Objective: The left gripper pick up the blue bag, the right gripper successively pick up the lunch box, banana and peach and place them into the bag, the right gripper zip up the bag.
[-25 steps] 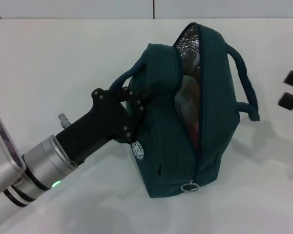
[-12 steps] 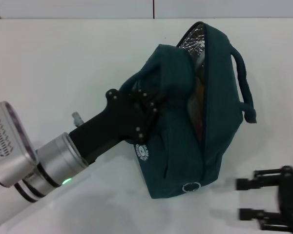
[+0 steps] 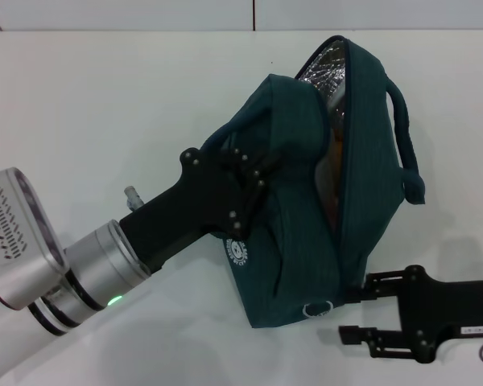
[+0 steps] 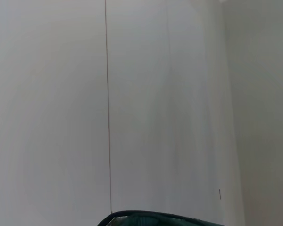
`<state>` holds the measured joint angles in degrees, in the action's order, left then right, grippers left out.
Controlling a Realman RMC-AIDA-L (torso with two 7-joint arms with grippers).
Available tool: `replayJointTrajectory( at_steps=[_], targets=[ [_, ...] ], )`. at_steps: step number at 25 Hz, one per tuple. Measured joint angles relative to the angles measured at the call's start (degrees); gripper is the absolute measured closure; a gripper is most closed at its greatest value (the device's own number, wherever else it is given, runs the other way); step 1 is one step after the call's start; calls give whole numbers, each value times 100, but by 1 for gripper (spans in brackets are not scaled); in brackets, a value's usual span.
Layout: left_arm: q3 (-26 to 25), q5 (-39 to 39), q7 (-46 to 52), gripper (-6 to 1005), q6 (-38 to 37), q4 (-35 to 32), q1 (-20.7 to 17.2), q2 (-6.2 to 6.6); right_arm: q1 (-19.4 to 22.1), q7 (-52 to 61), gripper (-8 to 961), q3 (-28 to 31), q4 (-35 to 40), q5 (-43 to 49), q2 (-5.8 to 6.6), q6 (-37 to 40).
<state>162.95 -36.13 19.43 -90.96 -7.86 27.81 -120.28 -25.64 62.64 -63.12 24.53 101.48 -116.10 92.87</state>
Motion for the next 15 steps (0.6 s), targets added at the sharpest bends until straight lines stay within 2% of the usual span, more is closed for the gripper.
replayJointTrajectory(
  at_steps=[15],
  targets=[
    [0,1,0,959,3,4,13,5,-581,217,473,-853,-498,-422,-8,-436]
  ],
)
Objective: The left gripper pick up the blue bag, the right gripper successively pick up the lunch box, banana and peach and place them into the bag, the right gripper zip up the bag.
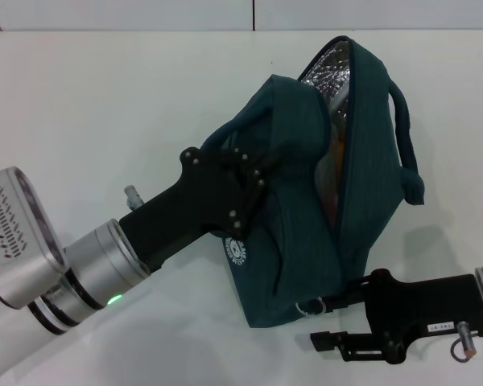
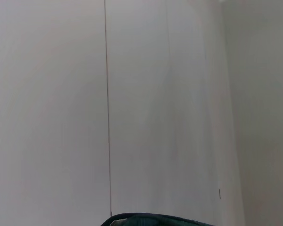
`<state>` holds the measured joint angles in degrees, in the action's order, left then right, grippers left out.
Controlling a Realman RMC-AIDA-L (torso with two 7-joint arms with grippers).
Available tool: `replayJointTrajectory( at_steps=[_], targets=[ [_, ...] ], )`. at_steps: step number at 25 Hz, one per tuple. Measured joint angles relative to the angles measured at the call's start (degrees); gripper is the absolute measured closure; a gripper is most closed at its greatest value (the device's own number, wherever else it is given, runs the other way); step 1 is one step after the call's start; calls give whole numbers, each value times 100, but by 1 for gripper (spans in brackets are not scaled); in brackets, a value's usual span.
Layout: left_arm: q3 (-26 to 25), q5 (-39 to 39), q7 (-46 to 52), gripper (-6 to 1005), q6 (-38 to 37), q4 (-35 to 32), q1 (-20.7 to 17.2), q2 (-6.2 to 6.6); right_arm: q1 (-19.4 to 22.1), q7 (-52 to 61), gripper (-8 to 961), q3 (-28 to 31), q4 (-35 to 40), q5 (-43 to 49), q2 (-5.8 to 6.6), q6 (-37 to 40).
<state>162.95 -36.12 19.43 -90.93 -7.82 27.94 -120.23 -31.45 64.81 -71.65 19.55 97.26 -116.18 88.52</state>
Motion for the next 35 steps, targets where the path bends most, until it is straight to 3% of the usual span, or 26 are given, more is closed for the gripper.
replayJointTrajectory(
  at_steps=[8,11,16,25,35],
  targets=[
    [0,-1,0,958,6,-1,-7,1,8,-31,484,-294,-10,-402,0,-317],
    [0,-6,0,958,6,0,-21,-2,37,-116,718,-343,-13,-539,0,-425],
    [0,-48,41,958,6,0,-34,-2,94,-484,899,-349,-13,-670,0,-355],
    [-8,-342,284,958,0,-1,-57,-4,237,-921,928,-308,41,-980,18,32],
    [-9,-872,837,514,-21,-10,-103,15,462,-966,934,-287,342,-1111,19,56]
  ],
)
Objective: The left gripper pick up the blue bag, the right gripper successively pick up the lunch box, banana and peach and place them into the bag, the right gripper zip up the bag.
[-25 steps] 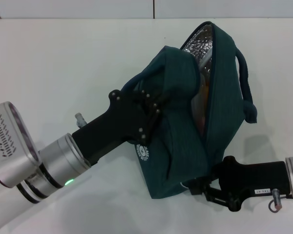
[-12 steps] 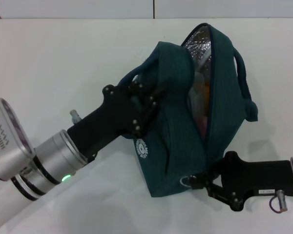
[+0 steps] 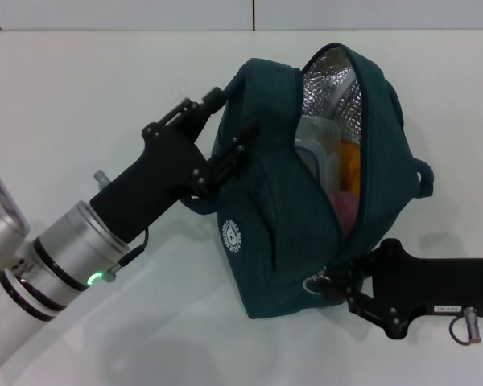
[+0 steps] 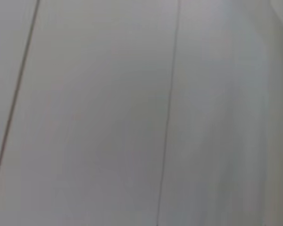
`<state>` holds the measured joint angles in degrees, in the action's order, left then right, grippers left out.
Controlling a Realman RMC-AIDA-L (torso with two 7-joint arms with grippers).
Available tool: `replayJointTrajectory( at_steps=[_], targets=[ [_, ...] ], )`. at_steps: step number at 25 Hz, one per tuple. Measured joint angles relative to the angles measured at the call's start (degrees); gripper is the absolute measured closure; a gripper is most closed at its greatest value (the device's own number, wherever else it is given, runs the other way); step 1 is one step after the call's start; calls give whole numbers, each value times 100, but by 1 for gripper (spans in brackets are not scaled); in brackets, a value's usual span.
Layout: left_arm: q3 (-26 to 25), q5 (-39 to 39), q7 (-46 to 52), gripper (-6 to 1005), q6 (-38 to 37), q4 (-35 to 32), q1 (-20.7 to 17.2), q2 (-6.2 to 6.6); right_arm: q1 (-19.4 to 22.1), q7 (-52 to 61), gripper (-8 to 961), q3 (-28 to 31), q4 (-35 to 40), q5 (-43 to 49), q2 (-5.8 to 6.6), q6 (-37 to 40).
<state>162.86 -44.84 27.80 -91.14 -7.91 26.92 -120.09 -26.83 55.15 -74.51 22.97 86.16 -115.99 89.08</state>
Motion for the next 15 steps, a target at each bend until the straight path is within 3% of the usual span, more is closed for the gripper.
replayJointTrajectory(
  at_steps=[5,15],
  targets=[
    [0,-72,406,322,-54,25,-29,23,-100,-2,934,-23,3,-16,-5,3],
    [-8,-480,700,261,-298,104,-103,41,-363,1,934,-130,-12,-164,-20,-44]
  ],
)
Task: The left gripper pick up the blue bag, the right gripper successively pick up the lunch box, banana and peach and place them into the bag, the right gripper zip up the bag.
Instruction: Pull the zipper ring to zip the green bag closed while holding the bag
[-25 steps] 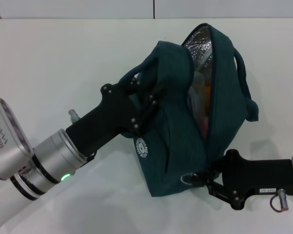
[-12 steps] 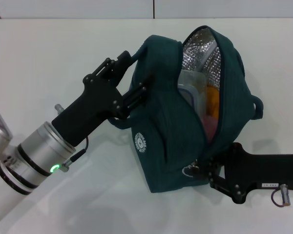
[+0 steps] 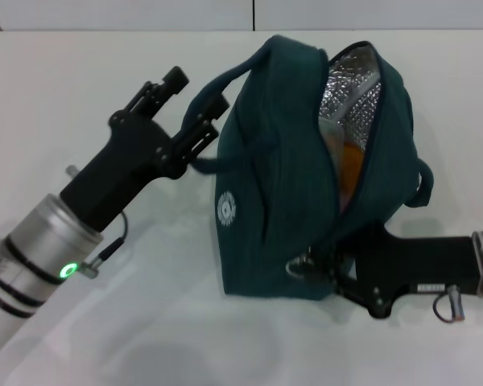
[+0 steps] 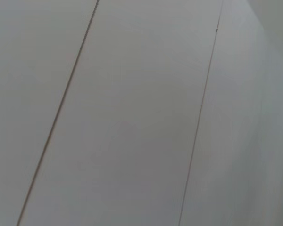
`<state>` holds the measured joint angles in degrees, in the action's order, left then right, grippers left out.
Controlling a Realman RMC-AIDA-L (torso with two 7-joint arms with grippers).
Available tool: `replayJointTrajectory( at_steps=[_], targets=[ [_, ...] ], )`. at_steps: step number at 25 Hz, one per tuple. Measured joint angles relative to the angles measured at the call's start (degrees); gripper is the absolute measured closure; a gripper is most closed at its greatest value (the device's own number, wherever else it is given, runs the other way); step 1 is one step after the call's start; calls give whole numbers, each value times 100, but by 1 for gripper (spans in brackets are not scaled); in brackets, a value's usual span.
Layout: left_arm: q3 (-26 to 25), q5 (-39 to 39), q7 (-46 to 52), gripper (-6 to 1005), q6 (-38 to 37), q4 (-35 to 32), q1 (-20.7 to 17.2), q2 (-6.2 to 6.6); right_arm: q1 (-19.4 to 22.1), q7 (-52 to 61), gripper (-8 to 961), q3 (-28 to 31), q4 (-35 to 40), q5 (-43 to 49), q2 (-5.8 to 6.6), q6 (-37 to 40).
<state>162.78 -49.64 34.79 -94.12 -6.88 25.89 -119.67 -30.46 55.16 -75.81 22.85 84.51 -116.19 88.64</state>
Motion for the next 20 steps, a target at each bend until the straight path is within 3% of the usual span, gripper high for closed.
replayJointTrajectory(
  at_steps=[9,20],
  targets=[
    [8,263,-68,263,-567,520,-477,3,-89,69,934,18,20,-730,13,-54],
    [8,1428,-497,270,31,645,-491,-9,-330,358,934,5,-40,-726,22,-268]
  ],
)
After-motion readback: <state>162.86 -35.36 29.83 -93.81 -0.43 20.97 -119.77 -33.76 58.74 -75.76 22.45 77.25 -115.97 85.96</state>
